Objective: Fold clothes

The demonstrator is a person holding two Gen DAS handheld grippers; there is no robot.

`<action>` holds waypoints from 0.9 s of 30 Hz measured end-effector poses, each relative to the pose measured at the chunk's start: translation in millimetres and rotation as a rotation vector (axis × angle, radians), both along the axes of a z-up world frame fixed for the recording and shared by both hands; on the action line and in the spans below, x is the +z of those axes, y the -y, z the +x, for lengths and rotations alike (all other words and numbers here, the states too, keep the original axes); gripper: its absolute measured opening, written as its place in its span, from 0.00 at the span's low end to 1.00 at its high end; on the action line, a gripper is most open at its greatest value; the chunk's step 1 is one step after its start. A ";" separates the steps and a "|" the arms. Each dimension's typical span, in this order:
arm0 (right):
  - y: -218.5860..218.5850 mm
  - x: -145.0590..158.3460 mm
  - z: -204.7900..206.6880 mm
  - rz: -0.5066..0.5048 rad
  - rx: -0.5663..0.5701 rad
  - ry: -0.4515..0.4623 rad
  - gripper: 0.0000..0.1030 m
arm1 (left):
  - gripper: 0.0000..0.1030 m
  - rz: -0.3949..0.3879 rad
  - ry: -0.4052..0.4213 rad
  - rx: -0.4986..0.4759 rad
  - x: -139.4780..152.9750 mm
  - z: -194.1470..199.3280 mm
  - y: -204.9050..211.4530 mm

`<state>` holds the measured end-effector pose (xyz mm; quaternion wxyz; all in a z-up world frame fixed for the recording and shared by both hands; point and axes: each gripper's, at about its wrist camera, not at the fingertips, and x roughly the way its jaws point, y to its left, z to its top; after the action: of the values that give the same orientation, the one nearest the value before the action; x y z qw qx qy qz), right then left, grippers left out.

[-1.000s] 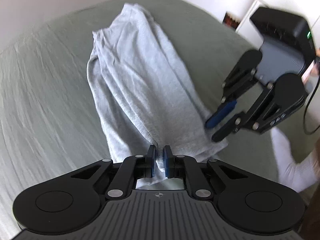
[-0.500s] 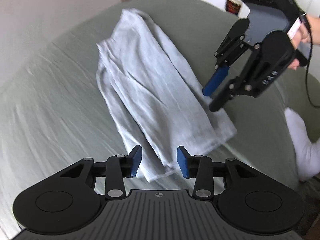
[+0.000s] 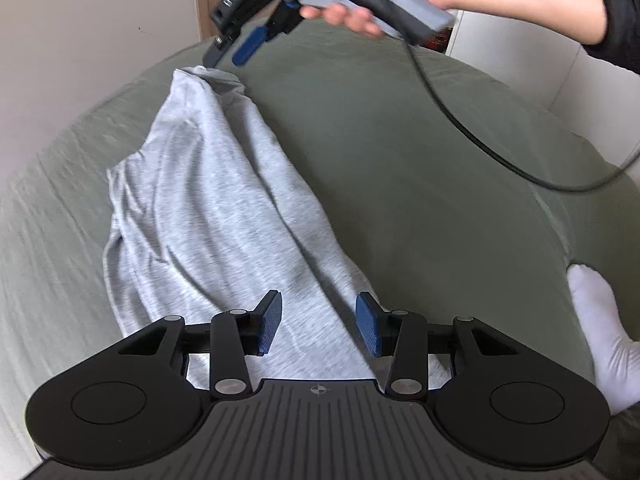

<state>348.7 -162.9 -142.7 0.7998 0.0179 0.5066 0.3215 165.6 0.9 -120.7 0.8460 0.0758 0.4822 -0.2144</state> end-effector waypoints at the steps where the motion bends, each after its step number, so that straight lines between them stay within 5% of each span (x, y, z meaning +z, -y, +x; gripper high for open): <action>1: -3.9 -0.4 4.9 -0.054 0.025 0.046 0.41 | 0.39 -0.005 -0.003 0.003 -0.5 1.6 -0.2; 4: -14.8 -6.5 12.5 -0.179 0.143 0.159 0.41 | 0.39 -0.015 0.005 0.006 0.8 4.6 -2.2; 10: -35.1 -35.9 28.2 -0.251 0.251 0.183 0.41 | 0.39 -0.029 -0.015 0.014 -5.6 13.8 0.5; 17: -47.0 -54.2 57.2 -0.316 0.151 0.238 0.41 | 0.39 0.010 -0.058 -0.035 -20.7 9.4 13.5; 21: -27.1 -40.5 65.8 -0.210 0.134 0.187 0.41 | 0.39 -0.014 -0.061 -0.029 -12.1 7.1 10.7; 24: -3.3 -11.9 59.2 0.026 0.201 0.082 0.41 | 0.39 -0.037 -0.036 -0.033 -2.4 12.9 11.6; 27: 1.2 -10.4 56.0 0.115 0.278 -0.055 0.41 | 0.39 -0.051 -0.034 -0.031 -0.7 21.3 14.6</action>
<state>404.7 -164.2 -153.2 0.7311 0.0021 0.5069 0.4568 186.9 -13.7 -121.4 0.8360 0.0580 0.4896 -0.2410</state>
